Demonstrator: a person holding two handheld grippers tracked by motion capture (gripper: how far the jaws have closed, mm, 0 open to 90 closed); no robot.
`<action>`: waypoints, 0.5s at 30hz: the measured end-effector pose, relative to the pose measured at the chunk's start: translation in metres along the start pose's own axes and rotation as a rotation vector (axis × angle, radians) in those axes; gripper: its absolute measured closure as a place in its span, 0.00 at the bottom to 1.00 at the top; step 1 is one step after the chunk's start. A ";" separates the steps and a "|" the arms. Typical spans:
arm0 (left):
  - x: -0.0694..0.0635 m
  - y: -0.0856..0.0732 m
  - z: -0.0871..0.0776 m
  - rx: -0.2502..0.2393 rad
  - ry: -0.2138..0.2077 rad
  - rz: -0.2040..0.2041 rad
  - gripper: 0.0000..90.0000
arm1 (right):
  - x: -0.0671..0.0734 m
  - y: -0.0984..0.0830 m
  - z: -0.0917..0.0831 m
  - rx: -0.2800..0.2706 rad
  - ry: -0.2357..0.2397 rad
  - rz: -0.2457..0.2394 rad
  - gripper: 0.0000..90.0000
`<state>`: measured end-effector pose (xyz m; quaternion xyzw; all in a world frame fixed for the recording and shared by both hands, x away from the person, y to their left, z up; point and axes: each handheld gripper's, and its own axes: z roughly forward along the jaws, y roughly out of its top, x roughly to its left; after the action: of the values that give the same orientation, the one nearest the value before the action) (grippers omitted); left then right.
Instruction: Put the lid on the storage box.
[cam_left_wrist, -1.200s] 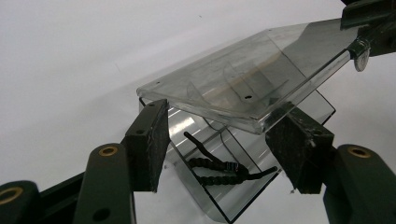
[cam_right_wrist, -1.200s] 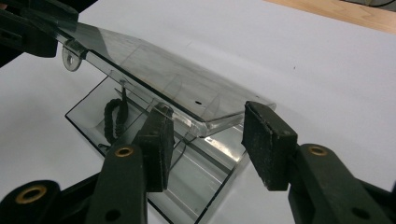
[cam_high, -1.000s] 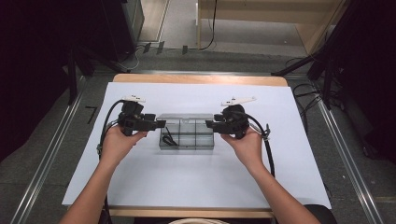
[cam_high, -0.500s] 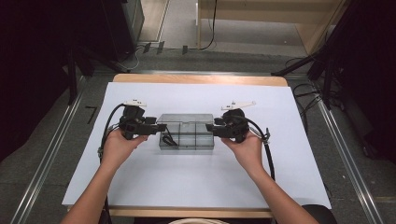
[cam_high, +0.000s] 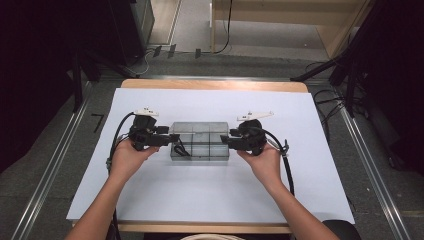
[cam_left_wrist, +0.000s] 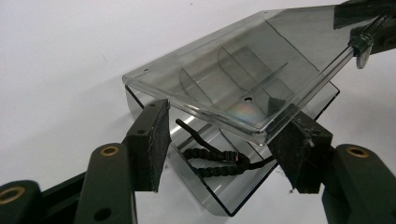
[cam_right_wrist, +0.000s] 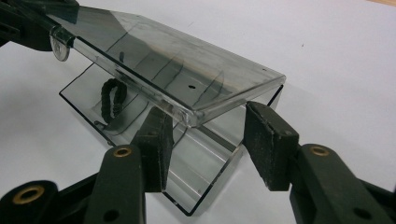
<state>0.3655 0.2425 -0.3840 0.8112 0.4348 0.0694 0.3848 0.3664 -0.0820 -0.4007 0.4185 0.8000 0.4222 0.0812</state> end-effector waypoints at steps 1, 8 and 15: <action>0.000 0.000 0.000 0.001 -0.001 -0.001 0.46 | 0.000 0.000 0.000 0.003 0.000 -0.002 0.60; -0.001 -0.006 0.002 0.008 -0.001 0.006 0.46 | 0.000 -0.002 0.000 0.004 0.003 0.003 0.60; -0.003 -0.008 0.005 0.008 -0.004 0.014 0.45 | 0.001 -0.006 0.001 0.012 0.007 0.002 0.60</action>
<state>0.3609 0.2403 -0.3924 0.8158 0.4287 0.0686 0.3821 0.3626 -0.0825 -0.4057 0.4181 0.8025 0.4189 0.0754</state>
